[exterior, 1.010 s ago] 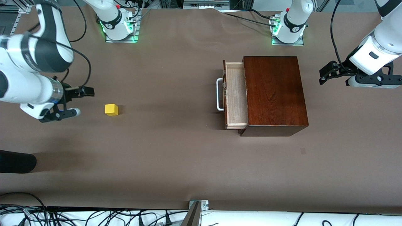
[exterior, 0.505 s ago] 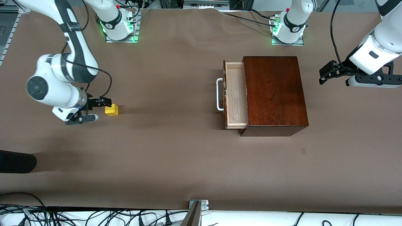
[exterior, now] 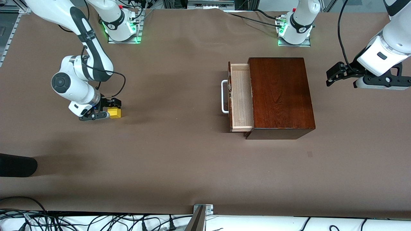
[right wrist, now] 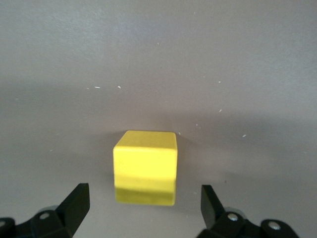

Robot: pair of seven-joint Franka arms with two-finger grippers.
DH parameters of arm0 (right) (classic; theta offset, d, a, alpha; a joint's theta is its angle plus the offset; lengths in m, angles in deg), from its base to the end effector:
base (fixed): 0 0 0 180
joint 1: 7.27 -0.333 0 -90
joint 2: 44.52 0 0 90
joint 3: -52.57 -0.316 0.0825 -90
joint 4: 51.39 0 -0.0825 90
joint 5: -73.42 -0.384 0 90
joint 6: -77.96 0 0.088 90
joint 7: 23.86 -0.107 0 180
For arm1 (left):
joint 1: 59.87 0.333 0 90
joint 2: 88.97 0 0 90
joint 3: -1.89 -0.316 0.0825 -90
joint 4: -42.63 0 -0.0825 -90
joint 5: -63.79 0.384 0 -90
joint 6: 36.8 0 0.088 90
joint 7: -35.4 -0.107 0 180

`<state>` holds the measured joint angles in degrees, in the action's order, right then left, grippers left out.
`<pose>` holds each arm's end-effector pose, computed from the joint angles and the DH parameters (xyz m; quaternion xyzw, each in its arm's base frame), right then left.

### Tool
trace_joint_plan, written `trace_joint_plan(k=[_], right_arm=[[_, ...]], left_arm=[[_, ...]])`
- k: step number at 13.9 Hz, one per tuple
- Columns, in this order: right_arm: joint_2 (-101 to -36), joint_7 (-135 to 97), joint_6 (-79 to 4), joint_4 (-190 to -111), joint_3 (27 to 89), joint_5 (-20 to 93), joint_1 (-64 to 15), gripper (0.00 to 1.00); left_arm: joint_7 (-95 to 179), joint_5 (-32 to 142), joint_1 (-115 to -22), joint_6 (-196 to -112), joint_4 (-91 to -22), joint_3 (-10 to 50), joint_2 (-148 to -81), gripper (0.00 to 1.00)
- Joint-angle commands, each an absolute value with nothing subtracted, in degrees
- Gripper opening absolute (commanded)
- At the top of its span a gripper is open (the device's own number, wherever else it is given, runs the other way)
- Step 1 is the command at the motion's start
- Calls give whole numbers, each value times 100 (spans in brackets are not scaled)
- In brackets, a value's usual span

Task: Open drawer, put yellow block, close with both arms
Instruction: 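Close the right gripper on the yellow cube and lift it, then carry the yellow cube with the right gripper over the open drawer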

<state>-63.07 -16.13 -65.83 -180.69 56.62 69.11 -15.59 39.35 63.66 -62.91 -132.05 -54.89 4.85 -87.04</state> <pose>0.5318 0.0384 0.2126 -0.9965 -0.0749 0.0344 0.0109 0.5463 -0.0581 0.5888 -0.9998 0.0178 0.0030 0.0000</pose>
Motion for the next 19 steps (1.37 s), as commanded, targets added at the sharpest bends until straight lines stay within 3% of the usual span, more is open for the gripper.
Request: trace_joint_plan(k=[1, 3, 4, 6, 7, 12, 16, 19], right_arm=[[-6507, -1480, -6994, -18121, 5661, 6797, -1553, 93], [-6657, -1480, -7171, -18121, 5661, 6797, -1553, 82], [-6666, -1480, -7163, -18103, 5661, 6797, -1553, 66], [-6666, -1472, -7102, -17920, 5661, 6797, -1553, 18], [-6597, -1463, -6953, -17797, 5661, 6797, -1553, 0], [-6543, -1384, -4275, -15734, 5249, 6823, -1580, 0], [-6517, -1102, -3649, -14863, 4415, 6894, -1728, 0], [-6666, -1067, -3173, -13993, 4299, 7086, -2560, 0]], left_arm=[[3830, 6414, -6268, -13058, -5343, 514, -8730, 100], [3830, 6414, -6268, -13058, -5343, 506, -8730, 100], [3821, 6414, -6268, -13058, -5343, 506, -8739, 100], [3830, 6414, -6268, -13006, -5343, 506, -8739, 100], [3830, 6414, -6268, -12997, -5343, 506, -8739, 100], [3821, 6423, -6268, -12979, -5335, 515, -8739, 100], [3821, 6423, -6277, -12979, -5326, 523, -8739, 100], [3821, 6423, -6277, -12979, -5335, 515, -8739, 100]])
